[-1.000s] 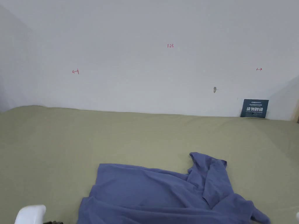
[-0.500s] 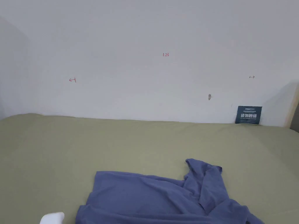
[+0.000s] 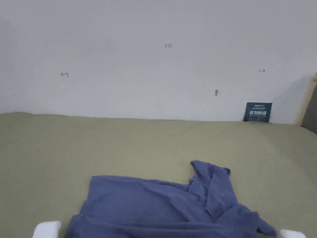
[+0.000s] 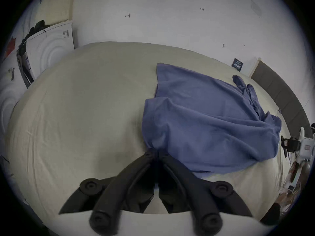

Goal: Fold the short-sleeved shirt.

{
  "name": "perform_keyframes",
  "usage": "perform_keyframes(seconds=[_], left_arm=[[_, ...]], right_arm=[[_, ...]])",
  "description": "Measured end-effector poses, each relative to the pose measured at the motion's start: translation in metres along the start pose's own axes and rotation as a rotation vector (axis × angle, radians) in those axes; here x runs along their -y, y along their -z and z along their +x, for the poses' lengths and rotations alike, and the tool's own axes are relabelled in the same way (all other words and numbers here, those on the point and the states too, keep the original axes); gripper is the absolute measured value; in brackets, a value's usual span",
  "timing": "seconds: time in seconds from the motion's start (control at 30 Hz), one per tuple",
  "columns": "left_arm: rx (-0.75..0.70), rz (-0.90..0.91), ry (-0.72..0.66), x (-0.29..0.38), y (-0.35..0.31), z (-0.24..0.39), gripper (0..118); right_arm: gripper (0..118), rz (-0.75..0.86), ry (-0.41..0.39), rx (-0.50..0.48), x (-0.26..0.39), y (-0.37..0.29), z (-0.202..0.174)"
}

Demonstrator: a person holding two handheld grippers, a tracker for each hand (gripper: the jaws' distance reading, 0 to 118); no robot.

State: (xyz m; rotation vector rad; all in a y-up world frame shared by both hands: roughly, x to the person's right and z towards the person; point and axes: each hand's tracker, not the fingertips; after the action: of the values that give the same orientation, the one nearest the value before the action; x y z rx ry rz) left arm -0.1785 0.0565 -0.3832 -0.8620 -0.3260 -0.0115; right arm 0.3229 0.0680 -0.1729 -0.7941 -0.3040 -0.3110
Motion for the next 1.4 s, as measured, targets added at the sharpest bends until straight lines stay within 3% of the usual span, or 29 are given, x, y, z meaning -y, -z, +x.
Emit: perform_keyframes(seconds=[0.13, 0.17, 0.23, 0.27, 0.3, 0.37, 0.53, 0.73, 1.07, 1.4], left_arm=[[0.002, 0.021, -0.009, 0.002, -0.004, 0.001, 3], [0.001, 0.026, -0.023, 0.002, -0.005, 0.001, 3], [0.004, 0.031, -0.027, 0.002, -0.009, 0.0, 3], [0.005, 0.033, -0.022, 0.001, -0.01, 0.001, 3], [0.009, 0.032, -0.01, 0.001, -0.011, 0.002, 3], [0.001, 0.041, 0.006, -0.001, -0.017, 0.003, 3], [0.051, 0.078, -0.026, -0.007, -0.038, -0.003, 3], [0.066, 0.079, -0.046, -0.002, -0.06, -0.014, 3], [0.082, 0.004, -0.028, 0.06, -0.088, -0.03, 3], [0.081, -0.071, -0.068, 0.088, -0.084, -0.029, 3]], right_arm=[[97, -0.09, -0.024, 0.029, 0.003, 0.019, -0.007], [77, -0.099, -0.05, 0.032, 0.004, 0.018, -0.011], [44, -0.07, -0.143, 0.137, 0.005, 0.012, -0.023], [7, -0.071, -0.129, 0.054, 0.003, 0.01, -0.024], [5, -0.06, -0.08, 0.009, 0.003, 0.008, -0.027], [4, -0.07, -0.142, 0.093, 0.001, 0.004, -0.035], [4, 0.015, -0.083, 0.029, -0.005, -0.022, -0.025], [4, 0.038, -0.083, 0.003, -0.004, -0.053, -0.019], [4, -0.041, -0.087, -0.004, 0.043, -0.084, -0.01], [5, -0.114, -0.073, 0.031, 0.061, -0.064, 0.002]])
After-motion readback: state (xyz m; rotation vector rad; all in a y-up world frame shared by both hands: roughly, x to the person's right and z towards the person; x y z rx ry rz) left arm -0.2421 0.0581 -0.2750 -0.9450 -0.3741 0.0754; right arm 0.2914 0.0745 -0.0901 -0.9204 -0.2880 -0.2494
